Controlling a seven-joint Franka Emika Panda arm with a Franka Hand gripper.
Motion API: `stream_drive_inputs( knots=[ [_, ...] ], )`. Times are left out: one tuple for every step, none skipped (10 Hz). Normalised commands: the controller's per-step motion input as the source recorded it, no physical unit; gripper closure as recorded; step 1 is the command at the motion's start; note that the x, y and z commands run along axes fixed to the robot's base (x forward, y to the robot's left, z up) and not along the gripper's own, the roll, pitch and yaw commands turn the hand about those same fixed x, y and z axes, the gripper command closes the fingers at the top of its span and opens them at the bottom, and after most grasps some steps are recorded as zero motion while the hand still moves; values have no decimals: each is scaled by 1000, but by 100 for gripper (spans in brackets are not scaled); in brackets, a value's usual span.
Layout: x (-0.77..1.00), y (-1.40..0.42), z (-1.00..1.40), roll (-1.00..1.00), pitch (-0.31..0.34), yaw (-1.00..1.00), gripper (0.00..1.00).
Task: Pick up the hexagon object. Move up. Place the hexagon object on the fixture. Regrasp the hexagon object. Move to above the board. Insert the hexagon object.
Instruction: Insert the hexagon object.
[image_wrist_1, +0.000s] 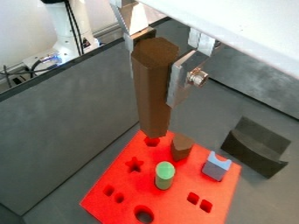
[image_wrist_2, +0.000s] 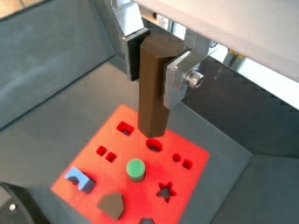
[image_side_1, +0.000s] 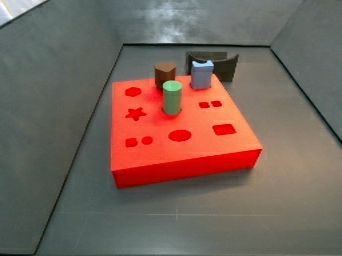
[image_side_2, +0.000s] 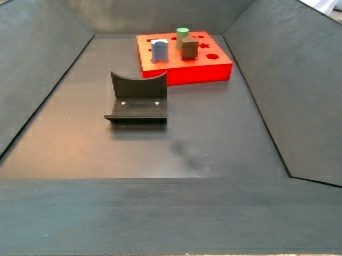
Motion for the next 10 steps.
stream_drive_inputs(
  knots=[
    [-320, 426, -609, -93, 0, 0, 100],
    [-449, 537, -714, -226, -113, -169, 100],
    [-551, 409, -751, -189, -127, -306, 100],
    [-574, 314, -791, -163, -120, -417, 100],
    [-589, 286, -814, -159, -114, -449, 100],
    [-583, 277, -809, -156, -120, -457, 100],
    [-591, 274, -820, -151, -116, -466, 100],
    [-563, 314, -826, -139, -114, -434, 100],
    [-477, 366, -734, -173, -149, -371, 100],
    [-463, 369, -706, -179, -159, -349, 100]
  ],
)
